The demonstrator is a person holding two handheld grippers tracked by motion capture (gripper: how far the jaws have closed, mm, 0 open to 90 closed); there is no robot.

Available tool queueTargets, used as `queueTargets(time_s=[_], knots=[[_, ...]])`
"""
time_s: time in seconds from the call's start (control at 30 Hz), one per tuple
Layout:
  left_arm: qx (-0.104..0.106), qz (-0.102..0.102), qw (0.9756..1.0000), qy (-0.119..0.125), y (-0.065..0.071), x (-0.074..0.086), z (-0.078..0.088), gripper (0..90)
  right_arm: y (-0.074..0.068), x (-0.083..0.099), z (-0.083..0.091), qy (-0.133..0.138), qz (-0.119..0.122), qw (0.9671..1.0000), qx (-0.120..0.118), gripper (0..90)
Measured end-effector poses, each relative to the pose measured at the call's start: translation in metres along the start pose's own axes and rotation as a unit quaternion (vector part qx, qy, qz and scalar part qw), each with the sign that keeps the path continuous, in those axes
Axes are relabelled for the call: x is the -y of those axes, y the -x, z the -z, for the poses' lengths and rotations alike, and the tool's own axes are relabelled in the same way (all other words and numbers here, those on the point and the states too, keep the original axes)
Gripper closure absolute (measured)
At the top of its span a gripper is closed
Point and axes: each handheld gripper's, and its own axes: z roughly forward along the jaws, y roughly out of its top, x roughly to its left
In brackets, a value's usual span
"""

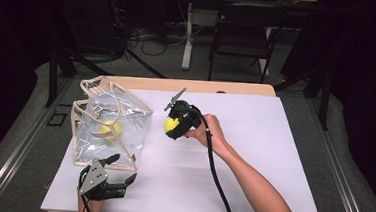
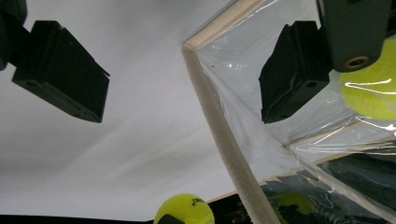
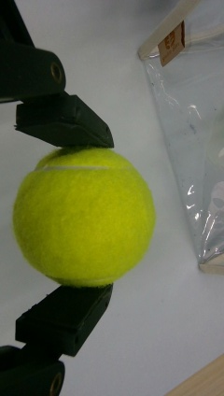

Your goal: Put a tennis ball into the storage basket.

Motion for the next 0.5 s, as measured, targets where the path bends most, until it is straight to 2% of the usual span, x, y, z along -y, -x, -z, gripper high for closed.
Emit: queueTargets(time_s=[0.37,0.5], knots=[[0.002,-0.002,1.0000,-0.003,0.000,0.000,-0.001,16.0,0.002,-0.006,0.013,0.013,-0.002,0.9999,0.004,25.7],[0.001,0.003,1.0000,-0.003,0.000,0.000,-0.001,16.0,0.002,-0.008,0.018,0.016,0.000,0.9998,0.008,25.7]])
